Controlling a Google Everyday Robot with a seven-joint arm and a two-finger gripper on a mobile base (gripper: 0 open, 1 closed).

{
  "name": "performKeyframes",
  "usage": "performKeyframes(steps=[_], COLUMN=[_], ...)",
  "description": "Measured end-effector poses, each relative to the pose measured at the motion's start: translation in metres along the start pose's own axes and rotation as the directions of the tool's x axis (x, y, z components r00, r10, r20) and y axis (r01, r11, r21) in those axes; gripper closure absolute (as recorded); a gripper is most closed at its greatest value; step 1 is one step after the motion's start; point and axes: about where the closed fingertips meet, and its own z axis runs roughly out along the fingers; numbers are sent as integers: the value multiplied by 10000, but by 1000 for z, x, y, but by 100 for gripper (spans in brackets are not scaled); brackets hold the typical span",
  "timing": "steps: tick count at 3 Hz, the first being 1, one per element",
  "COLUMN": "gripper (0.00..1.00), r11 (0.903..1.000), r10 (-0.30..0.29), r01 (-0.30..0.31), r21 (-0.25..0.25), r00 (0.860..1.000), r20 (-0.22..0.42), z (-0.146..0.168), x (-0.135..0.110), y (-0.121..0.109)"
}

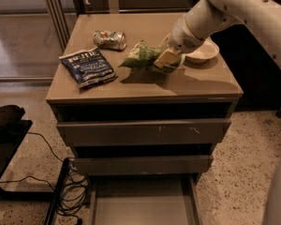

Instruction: Place green jalapeno chip bag into bottom drawer

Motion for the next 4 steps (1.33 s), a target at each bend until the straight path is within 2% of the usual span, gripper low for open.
performKeyframes(steps=[1,2,3,4], gripper=[100,100,100,100], r11=[9989,9952,9903,9849], r10=[-214,-419,-447,-230], r01=[203,395,439,261], r21=[411,897,1315,1709], r00=[9994,9988,9990,9995], r20=[266,259,32,-200], z=[-31,-56,-74,-83], x=[-8,-10,-4,9], y=[22,48,83,130])
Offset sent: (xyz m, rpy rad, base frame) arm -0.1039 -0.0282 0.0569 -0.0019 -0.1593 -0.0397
